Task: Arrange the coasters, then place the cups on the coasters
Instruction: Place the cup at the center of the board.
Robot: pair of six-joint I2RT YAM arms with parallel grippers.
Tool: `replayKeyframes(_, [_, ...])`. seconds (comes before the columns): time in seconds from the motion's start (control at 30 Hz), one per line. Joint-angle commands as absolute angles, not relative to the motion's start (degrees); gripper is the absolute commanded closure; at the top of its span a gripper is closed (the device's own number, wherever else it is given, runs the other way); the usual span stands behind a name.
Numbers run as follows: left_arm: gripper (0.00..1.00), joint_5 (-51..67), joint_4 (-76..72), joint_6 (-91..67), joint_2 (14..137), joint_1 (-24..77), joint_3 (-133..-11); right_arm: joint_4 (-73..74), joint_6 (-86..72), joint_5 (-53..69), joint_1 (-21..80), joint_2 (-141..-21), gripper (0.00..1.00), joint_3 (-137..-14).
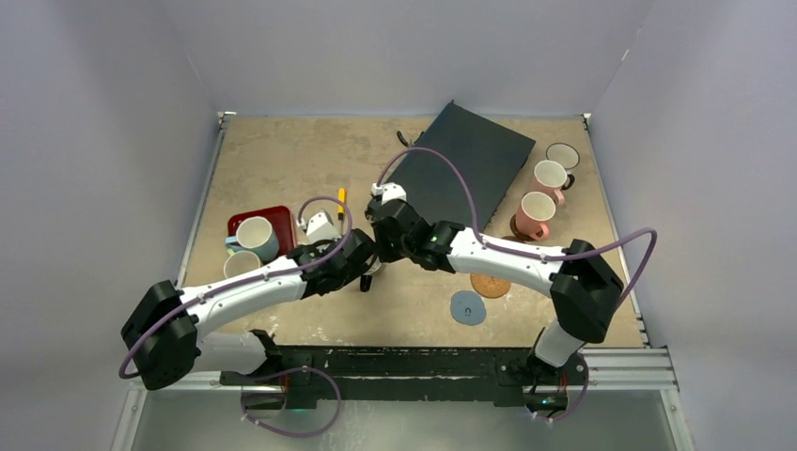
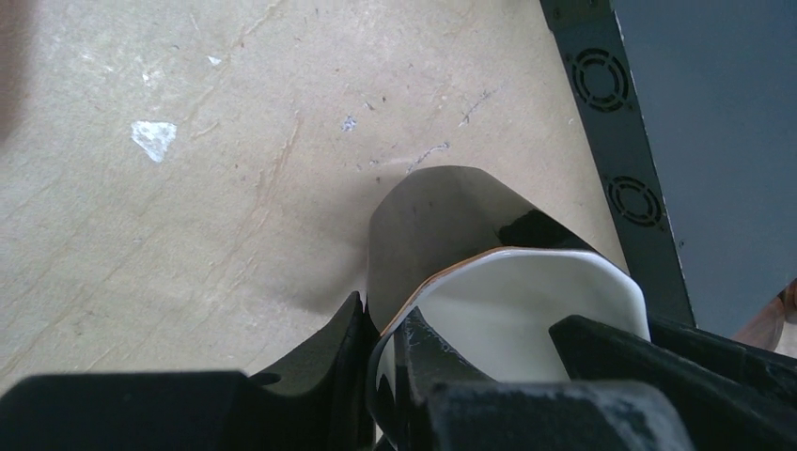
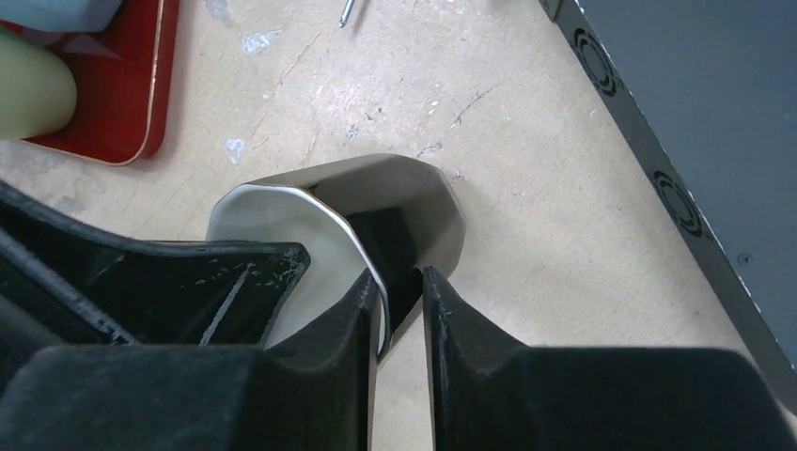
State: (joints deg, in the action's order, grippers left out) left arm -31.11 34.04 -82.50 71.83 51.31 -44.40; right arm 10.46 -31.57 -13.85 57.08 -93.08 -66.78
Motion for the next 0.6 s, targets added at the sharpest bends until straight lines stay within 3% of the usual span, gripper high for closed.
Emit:
replayKeyframes(0.0, [1.00,-30.98,27.83,-82.97,68.30,51.48,-44.90,11.02,-30.41,-16.17,56.68,-96.23,0.81,-70.15])
replayKeyframes(0.13, [0.99,-29.27,26.71,-82.30,66.64,51.46,-43.90,11.71,-30.60,-16.16,56.69,-96.54,1.00,-69.87])
replayKeyframes(0.3, [0.89,-27.85,22.08,-78.60,61.27,51.46,-40.18,12.47,-28.59,-17.81,55.49,-93.45,1.00,-68.71])
replayKeyframes(0.47, [0.58,-25.88,19.85,-72.89,57.12,51.42,-39.72,12.33,-24.65,-12.13,51.34,-91.47,1.00,-67.65])
replayKeyframes(0.57, [0.45,-23.98,19.05,-69.14,55.00,51.42,-40.46,12.92,-21.99,-8.58,48.88,-90.79,1.00,-67.25])
